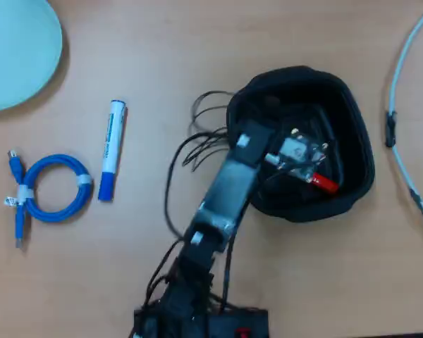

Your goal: Pick up the red pen and put it in the black bowl

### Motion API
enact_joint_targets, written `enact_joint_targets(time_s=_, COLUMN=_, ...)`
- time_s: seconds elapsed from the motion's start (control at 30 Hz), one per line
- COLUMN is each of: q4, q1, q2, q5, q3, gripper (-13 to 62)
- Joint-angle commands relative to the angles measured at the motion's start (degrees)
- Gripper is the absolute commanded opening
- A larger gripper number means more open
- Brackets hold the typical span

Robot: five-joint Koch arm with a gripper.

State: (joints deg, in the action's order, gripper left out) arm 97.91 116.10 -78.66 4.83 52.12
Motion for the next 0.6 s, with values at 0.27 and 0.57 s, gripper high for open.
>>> enact_joint_targets(time_s=0.27, q4=-11.4, q1=-13.2, q2=-29.7, q5=-8.3, q3=28.7, gripper=47.6)
enact_joint_targets(time_s=0.57, q4=-38.1, q1=-25.8, q2=-42.3, q5=-11.8, q3=62.4, gripper=47.4)
